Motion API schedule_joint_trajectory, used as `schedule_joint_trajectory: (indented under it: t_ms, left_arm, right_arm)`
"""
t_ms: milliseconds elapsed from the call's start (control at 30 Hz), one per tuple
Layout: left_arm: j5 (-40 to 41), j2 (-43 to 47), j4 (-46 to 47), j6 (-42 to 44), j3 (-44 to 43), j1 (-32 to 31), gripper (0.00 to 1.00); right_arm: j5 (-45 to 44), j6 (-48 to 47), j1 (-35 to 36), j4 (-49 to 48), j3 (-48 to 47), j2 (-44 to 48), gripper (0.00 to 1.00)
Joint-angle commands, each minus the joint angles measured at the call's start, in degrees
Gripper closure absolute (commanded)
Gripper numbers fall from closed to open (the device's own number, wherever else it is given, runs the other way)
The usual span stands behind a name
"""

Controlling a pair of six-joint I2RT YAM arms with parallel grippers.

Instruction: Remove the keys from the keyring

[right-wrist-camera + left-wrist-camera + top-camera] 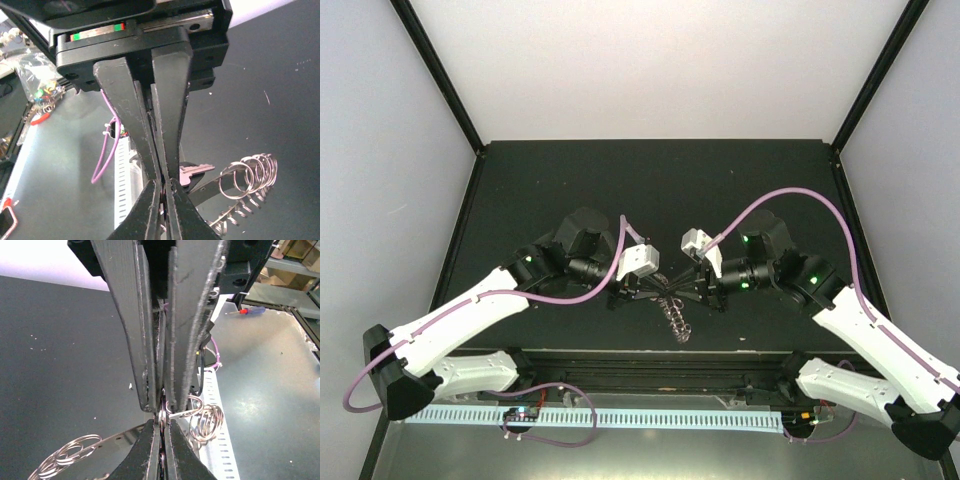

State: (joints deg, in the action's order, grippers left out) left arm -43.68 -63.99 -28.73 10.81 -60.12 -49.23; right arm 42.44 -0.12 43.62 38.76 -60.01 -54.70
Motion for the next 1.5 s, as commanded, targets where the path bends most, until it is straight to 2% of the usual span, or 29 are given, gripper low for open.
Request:
schedule_joint_trajectory:
  t_ms: [0,200,400,900,1033,1133,1167,1233,1267,1367,1467]
  left_arm:
    - [-1.16,0.54,1.03,0.97,-2.20,-0.47,0.98]
    - [-1.29,0.59,1.29,0.88,-2.11,-0.51,0.99]
    - [-1.24,0.66,1.37,0.88,-2.11,-0.51,0.98]
    - [-1.34,0.94,1.57,0.70,-2.02,-0.51,0.98]
    - [-1.37,0.97,1.57,0.71,-2.02,-0.51,0.98]
    - [-1.32,1.00,1.65,0.71,-2.02,-0.51,0.98]
    - [-1.30,1.04,1.65,0.66,-2.02,-0.51,0.96]
    - [-1.12,1.06,1.69,0.64,-1.96,-0.52,0.67]
    - [-1.14,1.07,1.74,0.70,-1.94,-0.51,0.59]
    - [-1.33,1.32,1.61,0.66,-1.98,-0.51,0.47]
    - [-0.85,1.79,1.44,1.05,-1.93,-0.51,0.43]
  right_arm:
    - [1.59,-0.86,-0.15,-0.88,-0.66,0.20,0.98]
    - [1.57,-1.50,-0.12,-0.70,0.06,0.49,0.99]
    - [1.60,-1.99,-0.12,-0.53,0.44,0.05,0.92]
    - [1.90,-1.99,-0.11,-0.94,0.94,-0.74,0.90]
    - [1.87,-2.08,-0.14,-1.18,0.97,-0.42,0.98]
    - [1.69,-1.95,-0.14,-2.29,1.31,0.59,0.99]
    - [1.69,-1.80,-0.12,-2.99,1.56,1.13,0.99]
    - [1.69,-1.11,-0.12,-4.56,2.15,2.39,0.99]
    - [1.69,-0.79,-0.15,-5.22,2.47,2.85,0.99]
    - [1.83,-0.11,-0.11,-6.46,2.79,3.68,0.99]
    - [1.72,0.14,-0.17,-6.92,2.64,4.19,0.99]
